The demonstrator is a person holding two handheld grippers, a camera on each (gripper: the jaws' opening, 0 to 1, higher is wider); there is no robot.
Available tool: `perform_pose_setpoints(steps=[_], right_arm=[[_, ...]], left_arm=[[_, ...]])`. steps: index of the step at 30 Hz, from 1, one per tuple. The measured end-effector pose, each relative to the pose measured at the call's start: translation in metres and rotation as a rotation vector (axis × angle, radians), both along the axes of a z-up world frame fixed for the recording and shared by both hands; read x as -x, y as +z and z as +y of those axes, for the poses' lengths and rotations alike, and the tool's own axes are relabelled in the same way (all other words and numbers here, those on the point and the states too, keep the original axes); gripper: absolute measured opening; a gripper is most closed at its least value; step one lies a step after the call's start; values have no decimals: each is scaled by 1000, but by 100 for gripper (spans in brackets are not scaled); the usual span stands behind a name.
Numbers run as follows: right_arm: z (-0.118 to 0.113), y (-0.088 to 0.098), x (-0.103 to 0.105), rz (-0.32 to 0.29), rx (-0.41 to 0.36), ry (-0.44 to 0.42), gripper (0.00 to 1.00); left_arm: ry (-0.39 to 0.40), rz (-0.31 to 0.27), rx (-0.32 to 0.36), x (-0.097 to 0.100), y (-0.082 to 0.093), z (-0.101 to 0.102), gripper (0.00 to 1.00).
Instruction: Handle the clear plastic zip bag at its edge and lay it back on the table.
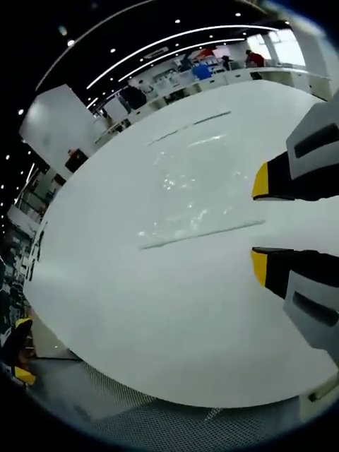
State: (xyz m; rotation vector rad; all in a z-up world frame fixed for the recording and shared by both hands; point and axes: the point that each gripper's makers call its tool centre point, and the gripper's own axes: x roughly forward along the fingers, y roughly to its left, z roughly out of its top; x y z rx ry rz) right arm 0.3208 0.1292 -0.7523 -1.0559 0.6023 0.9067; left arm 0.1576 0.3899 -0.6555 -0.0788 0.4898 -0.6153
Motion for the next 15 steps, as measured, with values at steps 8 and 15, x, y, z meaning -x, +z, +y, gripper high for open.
perform_pose_setpoints(steps=[8,15], right_arm=[[-2,-5,-7,6,26,45,23],[1,-10,-10,14,33,77,20]], left_arm=[[9,11,-9,-2,-3,2,64],[10,21,-18,-2,-5,2,64]])
